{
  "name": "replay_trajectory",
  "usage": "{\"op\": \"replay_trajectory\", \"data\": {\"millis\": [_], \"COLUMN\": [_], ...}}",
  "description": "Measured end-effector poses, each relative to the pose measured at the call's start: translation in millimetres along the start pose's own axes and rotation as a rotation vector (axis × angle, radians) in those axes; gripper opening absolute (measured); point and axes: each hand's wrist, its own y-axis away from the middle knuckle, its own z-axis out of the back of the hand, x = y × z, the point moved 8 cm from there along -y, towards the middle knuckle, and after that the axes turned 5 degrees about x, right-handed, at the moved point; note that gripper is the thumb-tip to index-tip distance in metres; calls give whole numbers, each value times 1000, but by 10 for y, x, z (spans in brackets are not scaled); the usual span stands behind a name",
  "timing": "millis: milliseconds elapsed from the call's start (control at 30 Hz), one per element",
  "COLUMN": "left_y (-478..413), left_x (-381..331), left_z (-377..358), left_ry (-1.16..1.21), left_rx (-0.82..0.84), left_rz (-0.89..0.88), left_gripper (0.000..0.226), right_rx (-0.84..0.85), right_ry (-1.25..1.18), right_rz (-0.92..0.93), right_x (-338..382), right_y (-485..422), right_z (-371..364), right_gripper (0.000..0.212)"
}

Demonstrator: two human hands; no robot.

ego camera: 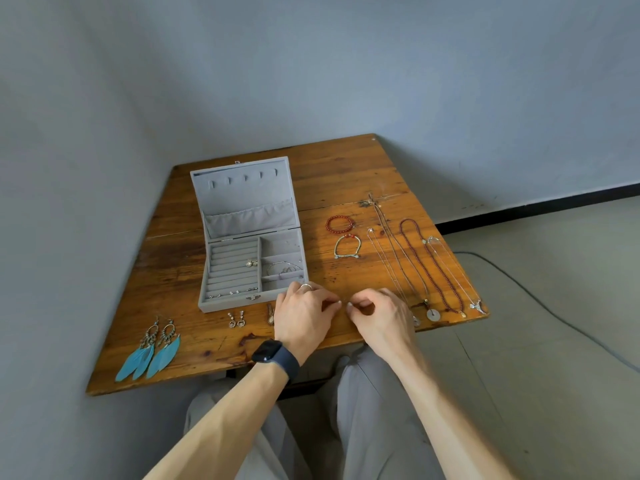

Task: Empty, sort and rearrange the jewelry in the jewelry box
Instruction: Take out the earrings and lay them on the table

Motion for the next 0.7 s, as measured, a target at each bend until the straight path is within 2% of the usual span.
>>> {"op": "replay_trajectory", "data": {"millis": [433,700], "left_y": [21,-23], "left_x": [-26,-63], "left_z": [6,2], "left_ry": [-16,-54], "left_rx": [46,66], "left_rz": [-5,-32], "left_gripper": [28,24], "right_rx": [72,91], "right_ry": [-55,-54], "right_rz": [-39,-46], "right_x": [-54,-73], "right_y": [-27,-49], "right_z": [-23,-24], "right_gripper": [27,27]}}
